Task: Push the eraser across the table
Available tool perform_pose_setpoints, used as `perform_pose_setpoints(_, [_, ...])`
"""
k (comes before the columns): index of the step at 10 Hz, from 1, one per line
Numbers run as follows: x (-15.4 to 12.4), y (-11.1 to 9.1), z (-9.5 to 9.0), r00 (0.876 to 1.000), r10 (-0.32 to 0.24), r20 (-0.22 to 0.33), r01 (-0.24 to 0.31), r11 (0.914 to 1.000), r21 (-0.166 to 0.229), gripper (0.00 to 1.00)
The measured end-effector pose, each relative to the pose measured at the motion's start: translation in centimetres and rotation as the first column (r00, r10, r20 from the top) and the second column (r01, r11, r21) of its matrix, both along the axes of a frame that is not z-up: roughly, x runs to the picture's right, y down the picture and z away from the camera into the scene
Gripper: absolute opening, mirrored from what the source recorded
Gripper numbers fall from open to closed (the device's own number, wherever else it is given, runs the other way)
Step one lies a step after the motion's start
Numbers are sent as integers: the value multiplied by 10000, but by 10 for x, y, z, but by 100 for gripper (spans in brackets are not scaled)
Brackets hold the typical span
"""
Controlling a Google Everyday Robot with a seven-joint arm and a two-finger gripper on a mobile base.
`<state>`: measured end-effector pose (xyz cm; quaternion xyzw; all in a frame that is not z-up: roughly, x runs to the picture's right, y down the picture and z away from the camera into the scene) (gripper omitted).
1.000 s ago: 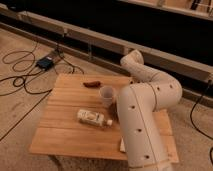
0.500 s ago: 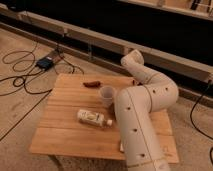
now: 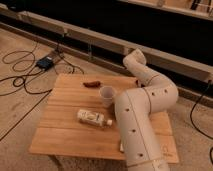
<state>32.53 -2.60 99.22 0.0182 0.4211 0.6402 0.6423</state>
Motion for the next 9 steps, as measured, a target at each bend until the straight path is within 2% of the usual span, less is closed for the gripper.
perform_pose_setpoints(5, [24, -2, -2, 9980, -74, -631, 84, 9998, 162, 80])
perform_pose_setpoints(9, [30, -10, -4, 9970, -134, -761, 161, 9992, 356, 80])
